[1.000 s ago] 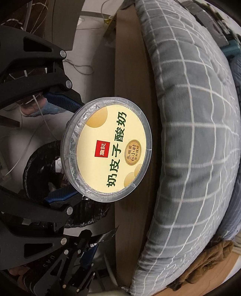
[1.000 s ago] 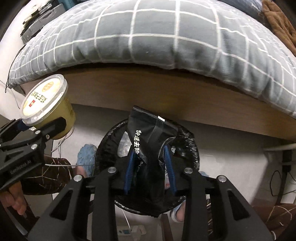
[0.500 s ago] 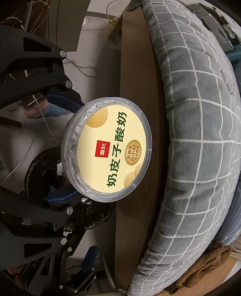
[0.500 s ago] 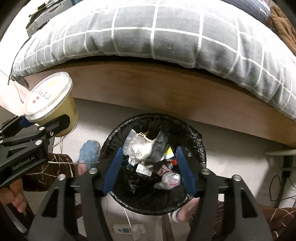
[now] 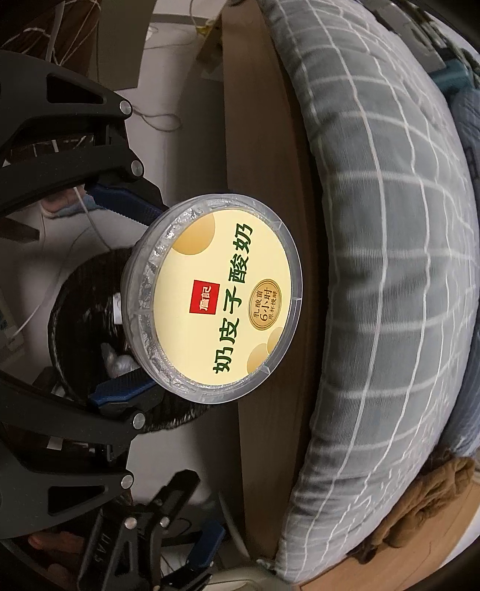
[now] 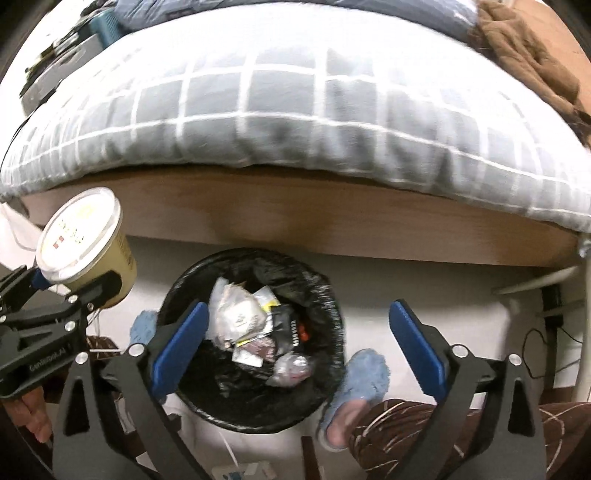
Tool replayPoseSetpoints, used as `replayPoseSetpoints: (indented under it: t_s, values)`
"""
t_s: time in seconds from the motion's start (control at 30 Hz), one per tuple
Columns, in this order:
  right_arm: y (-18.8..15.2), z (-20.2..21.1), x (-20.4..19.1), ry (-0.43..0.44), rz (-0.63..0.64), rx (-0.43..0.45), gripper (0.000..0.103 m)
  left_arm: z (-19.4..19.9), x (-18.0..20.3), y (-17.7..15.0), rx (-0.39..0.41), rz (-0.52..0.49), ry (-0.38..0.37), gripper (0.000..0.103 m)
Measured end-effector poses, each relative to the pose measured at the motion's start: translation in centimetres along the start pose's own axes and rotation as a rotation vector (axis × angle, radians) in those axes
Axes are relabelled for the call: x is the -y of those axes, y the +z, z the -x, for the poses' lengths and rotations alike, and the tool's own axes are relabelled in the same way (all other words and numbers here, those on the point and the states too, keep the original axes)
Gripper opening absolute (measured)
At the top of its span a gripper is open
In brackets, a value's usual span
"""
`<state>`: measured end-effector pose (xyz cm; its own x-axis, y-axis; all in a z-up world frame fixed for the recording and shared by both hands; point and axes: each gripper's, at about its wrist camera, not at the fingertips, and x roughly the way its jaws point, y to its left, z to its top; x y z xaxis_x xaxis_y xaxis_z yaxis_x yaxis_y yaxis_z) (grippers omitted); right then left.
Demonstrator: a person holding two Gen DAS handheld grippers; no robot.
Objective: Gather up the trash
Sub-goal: 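Open the right tool over the bin while the left tool drops the pudding cup in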
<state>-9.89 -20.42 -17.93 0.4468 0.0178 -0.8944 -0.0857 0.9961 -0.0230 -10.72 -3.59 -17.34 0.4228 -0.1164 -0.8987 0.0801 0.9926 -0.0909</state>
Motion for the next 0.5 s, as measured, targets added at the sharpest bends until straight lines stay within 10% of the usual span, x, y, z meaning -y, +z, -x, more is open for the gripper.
replayPoseSetpoints:
  t_s: [0.5]
  values:
    - [-0.1,1.7,6.9,-0.103,-0.126,0.034,0.095,-0.6,5.7,0.1,-0.024,-0.071,-0.049,0.070]
